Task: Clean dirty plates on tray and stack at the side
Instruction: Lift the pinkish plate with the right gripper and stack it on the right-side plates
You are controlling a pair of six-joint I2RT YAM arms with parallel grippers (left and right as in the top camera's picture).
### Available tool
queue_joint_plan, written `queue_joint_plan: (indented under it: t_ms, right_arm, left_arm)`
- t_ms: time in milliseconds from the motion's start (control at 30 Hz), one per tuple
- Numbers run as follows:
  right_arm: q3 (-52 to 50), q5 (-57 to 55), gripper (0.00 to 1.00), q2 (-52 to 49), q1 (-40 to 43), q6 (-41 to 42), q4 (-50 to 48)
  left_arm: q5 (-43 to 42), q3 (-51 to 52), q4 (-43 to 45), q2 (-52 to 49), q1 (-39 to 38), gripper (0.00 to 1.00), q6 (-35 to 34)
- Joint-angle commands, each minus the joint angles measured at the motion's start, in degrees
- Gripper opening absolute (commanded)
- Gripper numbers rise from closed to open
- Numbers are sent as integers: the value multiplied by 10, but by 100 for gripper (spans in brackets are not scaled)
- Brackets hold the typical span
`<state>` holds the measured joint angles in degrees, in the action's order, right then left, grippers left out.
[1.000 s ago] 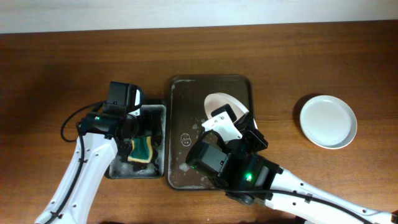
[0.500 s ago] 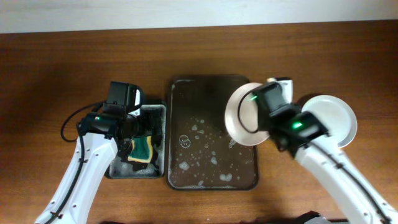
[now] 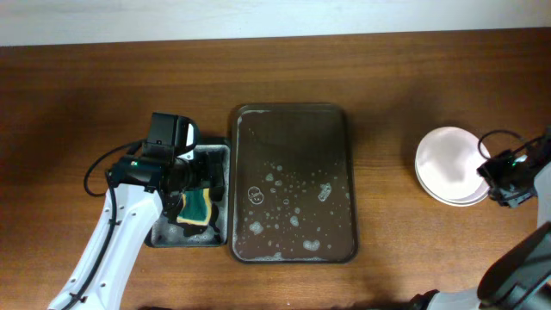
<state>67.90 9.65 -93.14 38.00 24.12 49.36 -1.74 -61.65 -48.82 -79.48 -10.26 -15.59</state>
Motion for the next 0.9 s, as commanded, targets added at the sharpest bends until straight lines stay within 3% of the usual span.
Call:
queue_joint_plan:
  t_ms: [0,67,200,233,267,300,467,533,600,867]
  right_arm:
    - [78,111,50,123,-4,-23,57]
    - [81,178,56,220,-45,-83,65]
    - [81,186,58,355,-303,-199,103]
    - [81,186,82,369,-357,-199,103]
    - [81,184,99,378,-410,-198,104]
    - [81,184,99,378,-445,-198,105]
    - [82,126,99,381,-462,-221,169]
    - [81,103,99,462,-463,-310,162]
    - [53,26,99,556,-462,-330,119]
    - [-457,-13,99,855,-462,-329,-247]
  left_arm:
    - [-4,-7,-1,7,2,100,3]
    - [-4,-7,-1,7,2,100,3]
    - [-4,-7,-1,7,2,100,3]
    - [-4,-8,-1,7,2,100,3]
    - [-4,-7,-1,7,2,100,3]
    - [-4,-7,-1,7,2,100,3]
    - [-4,-7,-1,7,2,100,3]
    - [-4,-7,-1,7,2,100,3]
    - [-4,-7,-1,7,2,100,3]
    - [-4,-7,-1,7,2,100,3]
